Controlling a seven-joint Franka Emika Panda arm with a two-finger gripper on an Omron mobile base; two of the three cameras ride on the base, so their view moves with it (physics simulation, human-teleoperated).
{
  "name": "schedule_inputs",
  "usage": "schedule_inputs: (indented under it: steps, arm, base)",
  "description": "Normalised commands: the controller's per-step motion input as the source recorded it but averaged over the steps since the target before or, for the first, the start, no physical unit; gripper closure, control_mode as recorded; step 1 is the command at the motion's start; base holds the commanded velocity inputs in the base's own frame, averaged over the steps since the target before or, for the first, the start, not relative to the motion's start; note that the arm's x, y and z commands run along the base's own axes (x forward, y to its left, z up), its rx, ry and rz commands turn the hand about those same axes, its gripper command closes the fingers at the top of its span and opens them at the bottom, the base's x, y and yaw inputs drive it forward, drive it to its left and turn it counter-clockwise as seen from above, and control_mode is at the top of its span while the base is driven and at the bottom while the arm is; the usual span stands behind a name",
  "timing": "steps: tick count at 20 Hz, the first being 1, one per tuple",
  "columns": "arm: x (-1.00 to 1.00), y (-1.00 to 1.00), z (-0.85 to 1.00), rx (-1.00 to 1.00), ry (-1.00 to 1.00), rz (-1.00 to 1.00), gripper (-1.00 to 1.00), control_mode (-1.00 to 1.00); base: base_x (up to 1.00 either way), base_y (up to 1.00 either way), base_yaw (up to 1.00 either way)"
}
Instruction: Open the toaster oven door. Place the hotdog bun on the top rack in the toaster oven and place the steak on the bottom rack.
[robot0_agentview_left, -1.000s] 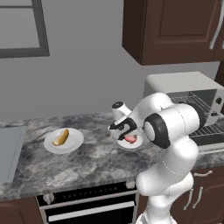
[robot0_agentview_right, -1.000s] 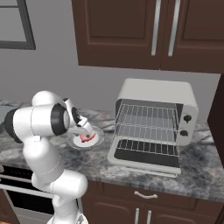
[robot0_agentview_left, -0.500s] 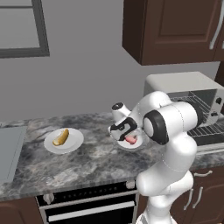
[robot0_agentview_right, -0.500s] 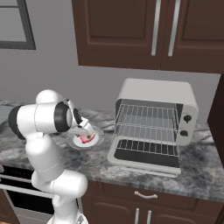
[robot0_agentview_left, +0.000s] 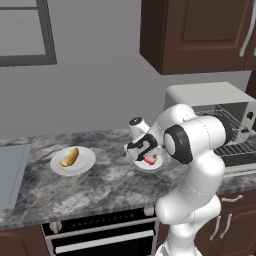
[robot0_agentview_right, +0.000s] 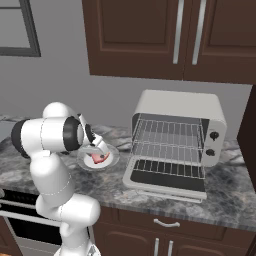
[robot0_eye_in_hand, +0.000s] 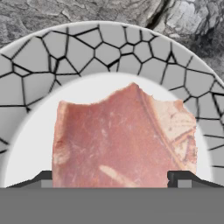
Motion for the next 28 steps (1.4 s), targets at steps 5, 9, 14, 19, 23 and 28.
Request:
schedule_inputs:
  steps: [5, 9, 14, 19, 23, 28]
  arm:
    - [0.05, -0.18, -0.34, 0.01, 0.00, 0.00, 1.00, -1.00]
    - [0.05, -0.07, -0.36, 0.03, 0.00, 0.00, 1.00, -1.00]
    - [0.00, -0.03, -0.37, 0.09, 0.00, 0.00, 1.00, -1.00]
    - [-0.13, 0.00, -0.07, 0.13, 0.00, 0.03, 1.00, -1.00]
    - [-0.05, 0.07, 0.04, 0.01, -0.03, 0.04, 1.00, -1.00]
    - [-0.04, 0.04, 0.11, 0.00, -0.05, 0.03, 1.00, -1.00]
  base:
    - [0.00, 0.00, 0.00]
    - [0.00, 0.00, 0.00]
    - [0.00, 0.00, 0.00]
    - [0.00, 0.00, 0.00]
    - [0.00, 0.00, 0.00]
    - [0.00, 0.00, 0.00]
